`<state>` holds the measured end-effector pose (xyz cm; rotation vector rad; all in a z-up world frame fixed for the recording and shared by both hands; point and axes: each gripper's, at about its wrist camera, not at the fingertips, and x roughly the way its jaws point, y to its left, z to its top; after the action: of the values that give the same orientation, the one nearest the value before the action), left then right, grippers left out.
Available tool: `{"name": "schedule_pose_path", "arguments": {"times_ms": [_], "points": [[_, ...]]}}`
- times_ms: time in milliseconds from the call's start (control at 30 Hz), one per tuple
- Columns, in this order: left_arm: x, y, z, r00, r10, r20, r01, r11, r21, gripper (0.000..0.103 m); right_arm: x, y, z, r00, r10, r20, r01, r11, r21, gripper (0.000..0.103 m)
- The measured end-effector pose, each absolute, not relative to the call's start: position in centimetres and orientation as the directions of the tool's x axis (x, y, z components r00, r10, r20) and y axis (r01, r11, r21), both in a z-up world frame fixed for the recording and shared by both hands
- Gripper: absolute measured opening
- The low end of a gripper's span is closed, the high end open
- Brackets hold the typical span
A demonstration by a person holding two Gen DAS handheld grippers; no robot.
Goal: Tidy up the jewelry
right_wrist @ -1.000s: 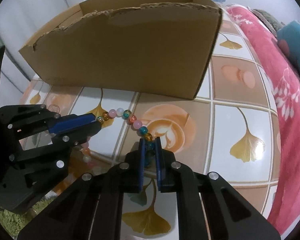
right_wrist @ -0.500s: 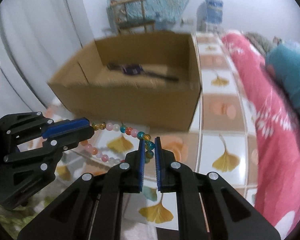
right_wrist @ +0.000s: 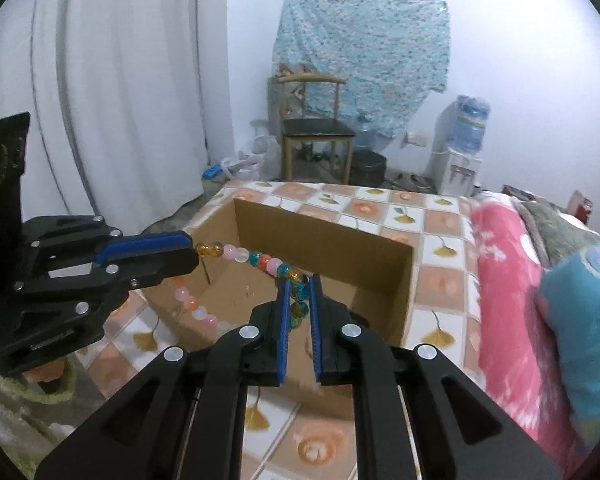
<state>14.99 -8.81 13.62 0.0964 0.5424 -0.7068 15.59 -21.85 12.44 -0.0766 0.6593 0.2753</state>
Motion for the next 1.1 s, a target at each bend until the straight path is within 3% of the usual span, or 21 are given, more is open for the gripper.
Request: {"name": "schedule_pose_path", "arguments": {"times_ms": [267,700,733,800,867,1100], "points": [[21.8,-7.6,6.8,0.432,-0.586,-0.685,0.594,0.757,-0.273,0.008,21.5,-21.9,6.4,0.567,0.331,-0.754,-0.328,0.931,0.161,0.010],[25.1,-8.4,0.4,0.120,-0.507,-0.854,0.574,0.737,-0.357,0.009,25.2,-20.4,-0.5,0.157,0.375,-0.914,-0.343,0.888,0.306,0.010],[25.3,-8.2,0.4,0.115,-0.516,-0.849,0.569,0.735,-0.370,0.009,25.2,-20.3,-0.8,0.143,0.360,-0.922,-0.342,0.892,0.295,0.010],[25.3,-8.1,0.4,0.133,-0.486,-0.864,0.566,0.753,-0.336,0.025,25.3,-20.1,-1.1,0.115,0.351,-0.929,-0.331,0.896,0.298,0.010],[25.5,-7.8,0.5,0.162,-0.483,-0.861,0.558,0.764,-0.324,0.032,25.4,-20.1,-1.1,0.111,0.344,-0.932,-0.323,0.900,0.293,0.010],[24.8,-5.4,2.7,0.265,-0.519,-0.813,0.516,0.788,-0.335,0.034,24.3,-20.8,0.0,0.192,0.312,-0.930,-0.293,0.923,0.250,0.017]]}}
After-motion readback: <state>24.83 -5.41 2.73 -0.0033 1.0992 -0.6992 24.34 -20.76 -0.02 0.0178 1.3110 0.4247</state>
